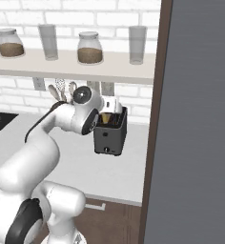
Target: Start the toaster. Once the lever pops up, take the bread to the plate on the dining counter.
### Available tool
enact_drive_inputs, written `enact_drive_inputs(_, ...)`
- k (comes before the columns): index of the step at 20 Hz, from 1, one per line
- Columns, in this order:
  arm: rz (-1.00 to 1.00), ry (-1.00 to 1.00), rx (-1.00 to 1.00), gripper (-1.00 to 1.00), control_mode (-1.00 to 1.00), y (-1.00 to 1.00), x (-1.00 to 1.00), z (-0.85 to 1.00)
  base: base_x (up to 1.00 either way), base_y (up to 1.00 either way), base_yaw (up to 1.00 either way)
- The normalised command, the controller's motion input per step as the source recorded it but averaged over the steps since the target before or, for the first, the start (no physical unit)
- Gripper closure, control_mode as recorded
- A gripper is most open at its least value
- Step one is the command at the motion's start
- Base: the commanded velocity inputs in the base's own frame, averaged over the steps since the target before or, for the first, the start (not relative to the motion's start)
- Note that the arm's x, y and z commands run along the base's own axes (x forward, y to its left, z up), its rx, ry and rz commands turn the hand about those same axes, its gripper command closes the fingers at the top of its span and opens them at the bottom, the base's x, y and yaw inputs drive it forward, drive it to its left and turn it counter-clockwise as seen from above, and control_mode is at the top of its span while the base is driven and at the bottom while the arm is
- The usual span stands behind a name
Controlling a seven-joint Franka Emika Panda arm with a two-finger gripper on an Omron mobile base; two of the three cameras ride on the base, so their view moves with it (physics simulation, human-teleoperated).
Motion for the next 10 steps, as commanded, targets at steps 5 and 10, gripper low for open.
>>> enact_drive_inputs(5, -0.01, 0.04, 0.0, 1.0, -1.0, 0.21, -0.98, 0.1, 0.0, 0.0, 0.0)
enact_drive_inputs(10, 0.0, 0.11, 0.0, 1.0, -1.0, 0.42, -0.72, 0.26, 0.0, 0.0, 0.0)
